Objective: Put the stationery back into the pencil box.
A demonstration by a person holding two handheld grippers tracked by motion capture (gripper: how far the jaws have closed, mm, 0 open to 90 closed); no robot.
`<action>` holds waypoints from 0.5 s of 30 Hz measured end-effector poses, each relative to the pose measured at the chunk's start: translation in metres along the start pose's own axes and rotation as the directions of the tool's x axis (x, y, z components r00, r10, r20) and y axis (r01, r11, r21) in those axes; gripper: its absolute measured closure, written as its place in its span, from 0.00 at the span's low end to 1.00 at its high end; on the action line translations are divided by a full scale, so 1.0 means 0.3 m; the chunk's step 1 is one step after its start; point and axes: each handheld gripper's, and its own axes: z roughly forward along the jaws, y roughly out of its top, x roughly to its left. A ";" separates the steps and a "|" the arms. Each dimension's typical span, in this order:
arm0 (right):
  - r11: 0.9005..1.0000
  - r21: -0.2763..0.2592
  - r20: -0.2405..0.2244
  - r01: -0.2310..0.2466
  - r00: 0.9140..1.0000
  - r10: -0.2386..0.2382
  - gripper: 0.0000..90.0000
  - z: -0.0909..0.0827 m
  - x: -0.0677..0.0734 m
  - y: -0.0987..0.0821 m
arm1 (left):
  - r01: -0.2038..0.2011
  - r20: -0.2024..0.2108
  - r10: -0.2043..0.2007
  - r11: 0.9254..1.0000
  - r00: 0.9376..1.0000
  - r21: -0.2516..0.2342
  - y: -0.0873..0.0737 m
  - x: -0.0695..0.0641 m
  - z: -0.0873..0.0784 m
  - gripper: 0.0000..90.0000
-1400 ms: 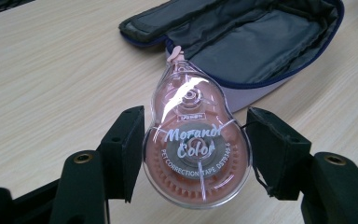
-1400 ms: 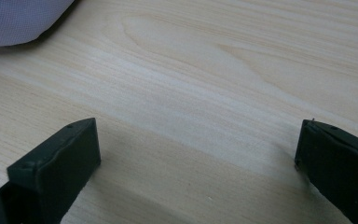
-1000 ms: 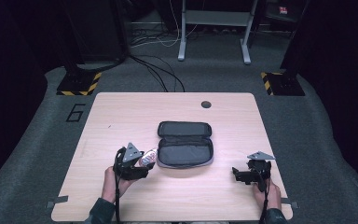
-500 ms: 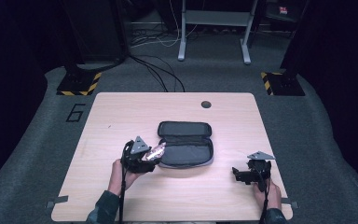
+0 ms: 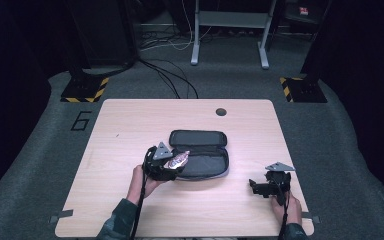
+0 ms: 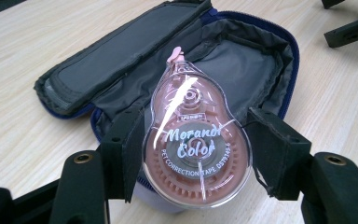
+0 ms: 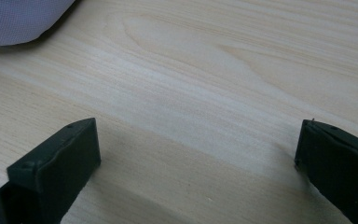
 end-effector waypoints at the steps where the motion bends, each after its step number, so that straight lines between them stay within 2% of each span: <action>1: 1.000 0.000 0.000 0.000 1.000 0.000 0.00 0.000 0.000 0.000 | -0.008 0.001 0.008 1.000 1.000 0.009 0.004 0.003 0.004 0.44; 2: 1.000 0.000 0.000 0.000 1.000 0.000 0.00 0.000 0.000 0.000 | -0.001 0.007 0.001 1.000 1.000 0.015 0.006 0.001 0.009 0.44; 5: 1.000 0.000 0.000 0.000 1.000 0.000 0.00 0.000 0.000 0.000 | -0.015 0.015 0.015 1.000 1.000 0.023 0.017 0.005 0.023 0.44; 6: 1.000 0.000 0.000 0.000 1.000 0.000 0.00 0.000 0.000 0.000 | -0.002 0.025 0.001 1.000 1.000 0.020 0.018 0.003 0.028 0.44; 7: 1.000 0.000 0.000 0.000 1.000 0.000 0.00 0.000 0.000 0.000 | -0.006 0.013 0.006 1.000 1.000 0.014 0.021 0.002 0.036 0.44; 8: 1.000 0.000 0.000 0.000 1.000 0.000 0.00 0.000 0.000 0.000 | -0.014 0.020 0.014 1.000 1.000 0.018 0.025 0.004 0.042 0.44; 10: 1.000 0.000 0.000 0.000 1.000 0.000 0.00 0.000 0.000 0.000 | -0.005 0.032 0.005 1.000 0.999 0.021 0.030 0.003 0.056 0.44; 15: 1.000 0.000 0.000 0.001 1.000 -0.001 0.00 0.000 0.000 0.000 | -0.006 0.029 0.006 1.000 1.000 0.017 0.038 0.000 0.091 0.44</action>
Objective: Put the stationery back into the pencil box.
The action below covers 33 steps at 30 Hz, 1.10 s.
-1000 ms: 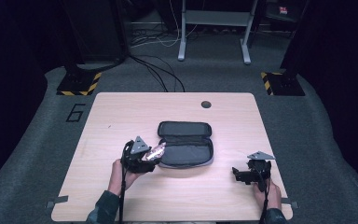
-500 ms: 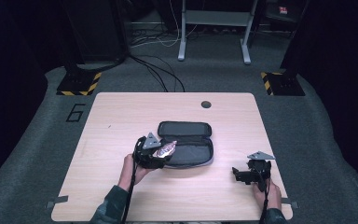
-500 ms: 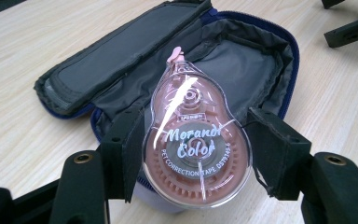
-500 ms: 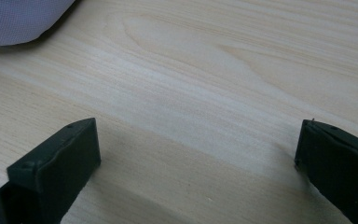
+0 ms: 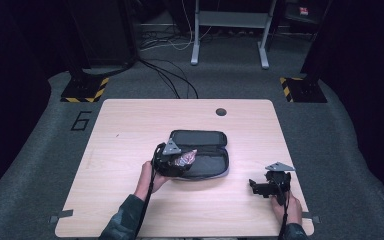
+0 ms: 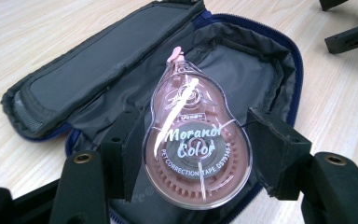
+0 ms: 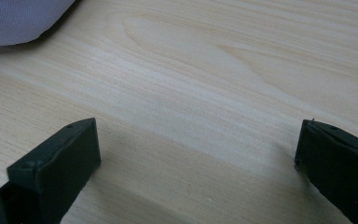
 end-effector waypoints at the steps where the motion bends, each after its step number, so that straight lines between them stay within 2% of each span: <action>1: 1.000 0.000 0.000 0.000 1.000 0.000 0.00 0.000 0.000 0.000 | -0.008 0.011 0.008 1.000 1.000 0.015 0.003 0.002 0.006 0.44; 7: 1.000 0.000 0.000 0.000 1.000 0.000 0.00 0.000 0.000 0.000 | 0.001 0.001 -0.001 1.000 1.000 0.031 0.006 0.005 0.056 0.44; 15: 1.000 0.000 0.000 0.000 1.000 0.000 0.00 0.000 0.000 0.000 | 0.000 0.018 -0.002 0.996 1.000 0.088 0.004 0.010 0.115 0.44; 16: 1.000 0.000 0.000 0.000 1.000 0.000 0.00 0.000 0.000 0.000 | 0.010 0.021 -0.012 0.997 1.000 0.082 0.003 0.007 0.122 0.44; 18: 1.000 0.000 0.000 0.000 1.000 0.000 0.00 0.000 0.000 0.000 | -0.006 0.006 0.006 0.995 1.000 0.095 0.006 0.004 0.133 0.44; 19: 1.000 0.000 0.000 0.000 1.000 0.000 0.00 0.000 0.000 0.000 | -0.002 0.016 0.001 0.995 1.000 0.101 0.007 0.000 0.141 0.44; 20: 1.000 0.000 0.000 0.000 1.000 0.000 0.00 0.000 0.000 0.000 | -0.014 0.011 0.013 0.994 1.000 0.105 0.009 0.001 0.145 0.44; 22: 1.000 0.001 0.000 0.000 1.000 0.000 0.00 0.000 0.000 0.000 | -0.013 0.016 0.011 0.993 1.000 0.120 0.012 -0.001 0.159 0.44; 23: 1.000 0.001 0.000 0.000 1.000 0.000 0.00 0.000 0.000 0.000 | -0.010 0.012 0.009 0.994 1.000 0.111 0.010 -0.003 0.167 0.44; 25: 1.000 0.000 0.000 -0.001 1.000 0.001 0.00 0.000 0.000 0.000 | -0.017 0.008 0.016 0.991 1.000 0.135 0.013 -0.002 0.175 0.44; 26: 1.000 0.000 0.000 0.000 1.000 0.000 0.00 0.000 0.000 0.000 | -0.010 0.004 0.009 0.991 1.000 0.132 0.012 -0.005 0.180 0.44; 29: 1.000 0.000 0.000 0.000 1.000 0.000 0.00 0.000 0.000 0.000 | -0.027 -0.006 0.029 0.986 1.000 0.162 0.014 -0.004 0.192 0.44; 33: 1.000 0.000 0.000 0.000 1.000 0.000 0.00 0.000 0.000 0.000 | -0.008 -0.015 0.010 0.985 1.000 0.174 0.016 -0.005 0.202 0.44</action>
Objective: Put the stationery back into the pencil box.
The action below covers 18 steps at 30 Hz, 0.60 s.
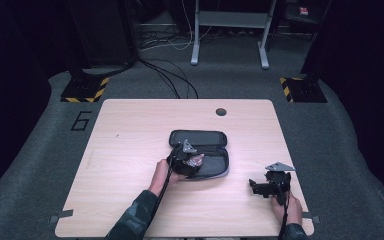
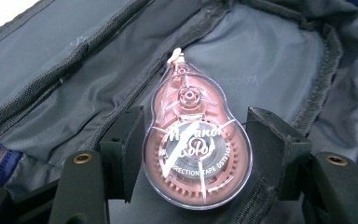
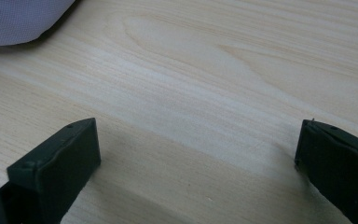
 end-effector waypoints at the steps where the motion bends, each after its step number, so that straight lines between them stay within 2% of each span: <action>1: 1.000 0.000 0.000 0.000 1.000 0.000 0.00 0.000 0.000 0.000 | 0.002 0.006 -0.002 1.000 1.000 0.003 0.001 -0.002 0.002 0.44; 5: 1.000 0.000 0.000 0.000 1.000 0.000 0.00 0.000 0.000 0.000 | 0.000 -0.006 0.000 1.000 1.000 0.005 0.007 -0.003 0.009 0.43; 6: 1.000 0.000 0.000 0.000 1.000 0.000 0.00 0.000 0.000 0.000 | 0.011 0.007 -0.011 1.000 1.000 0.012 0.009 -0.003 0.010 0.43; 10: 1.000 0.000 0.000 0.001 1.000 -0.001 0.00 0.000 0.000 0.000 | 0.022 0.013 -0.022 1.000 1.000 0.008 0.012 -0.001 0.011 0.42; 12: 1.000 0.000 0.000 0.000 1.000 0.000 0.00 0.000 0.000 0.000 | 0.039 0.025 -0.039 0.999 0.999 -0.001 0.013 0.000 0.003 0.33; 14: 1.000 0.000 0.000 0.000 1.000 0.000 0.00 0.000 0.000 0.000 | 0.037 0.017 -0.037 0.999 0.999 -0.006 0.015 0.002 -0.011 0.25; 18: 1.000 0.000 0.000 0.000 1.000 0.000 0.00 0.000 0.000 0.000 | 0.042 0.015 -0.042 0.999 0.999 -0.029 0.014 0.000 -0.056 0.17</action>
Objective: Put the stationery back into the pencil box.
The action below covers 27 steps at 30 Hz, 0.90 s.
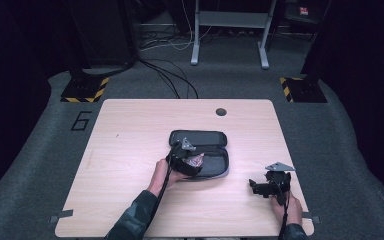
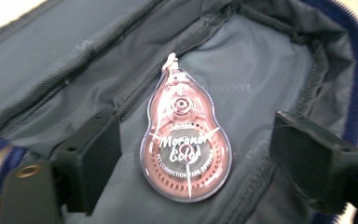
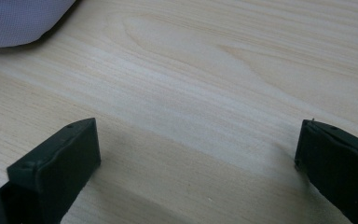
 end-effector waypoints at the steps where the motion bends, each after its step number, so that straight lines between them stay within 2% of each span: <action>1: 1.000 0.000 0.000 0.000 1.000 0.000 0.00 0.000 0.000 0.000 | 0.001 -0.003 -0.002 1.000 1.000 -0.013 0.000 -0.001 -0.011 0.17; 3: 1.000 0.000 0.000 0.000 1.000 0.000 0.00 0.000 0.000 0.000 | 0.004 0.001 -0.004 1.000 1.000 -0.024 -0.001 -0.005 -0.048 0.15; 7: 1.000 0.000 0.000 0.000 1.000 0.000 0.00 0.000 0.000 0.000 | -0.005 -0.014 0.004 0.997 1.000 -0.077 -0.015 -0.019 -0.117 0.14; 13: 1.000 0.000 0.000 -0.001 1.000 0.001 0.00 0.000 0.000 0.000 | -0.026 -0.044 0.022 0.995 0.999 -0.095 -0.065 -0.032 -0.214 0.12; 16: 1.000 0.000 0.000 0.000 1.000 0.000 0.00 0.000 0.000 0.000 | -0.020 -0.062 0.013 0.994 0.998 -0.104 -0.110 -0.032 -0.263 0.12; 19: 1.000 0.000 0.000 0.000 1.000 0.000 0.00 0.000 0.000 0.000 | -0.017 -0.105 0.005 0.994 0.994 -0.107 -0.167 -0.023 -0.308 0.12; 23: 1.000 0.000 0.000 0.000 1.000 0.000 0.00 0.000 0.000 0.000 | 0.022 -0.143 -0.037 0.994 0.989 -0.103 -0.255 -0.001 -0.347 0.12; 25: 1.000 0.000 0.000 0.000 1.000 0.000 0.00 0.000 0.000 0.000 | 0.036 -0.171 -0.052 0.995 0.984 -0.094 -0.301 0.010 -0.360 0.12; 27: 1.000 0.000 0.000 0.000 1.000 0.000 0.00 0.000 0.000 0.000 | 0.052 -0.182 -0.067 0.995 0.981 -0.082 -0.347 0.021 -0.372 0.12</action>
